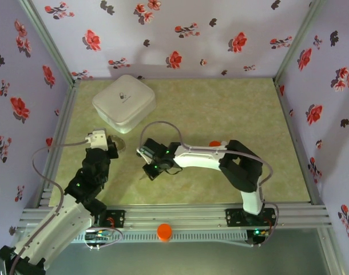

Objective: Put the keys on the keyring

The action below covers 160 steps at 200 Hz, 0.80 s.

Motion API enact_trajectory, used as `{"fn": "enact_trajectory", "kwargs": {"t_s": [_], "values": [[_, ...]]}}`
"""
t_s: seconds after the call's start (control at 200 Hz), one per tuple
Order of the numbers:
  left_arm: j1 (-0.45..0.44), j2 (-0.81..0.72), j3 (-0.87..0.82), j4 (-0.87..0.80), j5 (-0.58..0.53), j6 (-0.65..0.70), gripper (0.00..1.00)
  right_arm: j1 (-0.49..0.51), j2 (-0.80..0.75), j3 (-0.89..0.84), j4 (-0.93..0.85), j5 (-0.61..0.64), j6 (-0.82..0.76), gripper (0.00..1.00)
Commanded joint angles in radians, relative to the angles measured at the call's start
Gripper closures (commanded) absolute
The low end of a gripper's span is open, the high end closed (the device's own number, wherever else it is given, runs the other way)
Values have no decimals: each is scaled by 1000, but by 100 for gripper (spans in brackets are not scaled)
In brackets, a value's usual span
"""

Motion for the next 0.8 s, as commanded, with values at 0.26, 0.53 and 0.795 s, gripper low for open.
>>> {"fn": "enact_trajectory", "kwargs": {"t_s": [0.26,0.53,0.795], "values": [[4,17,-17,117,176,40,100,-58,-200,-186,-185,99,-11,100],[5,33,-13,114,212,41,100,-59,-154,-158,-149,93,-13,100],[4,48,-8,112,216,46,100,-59,-78,-111,-110,102,-2,100]]}}
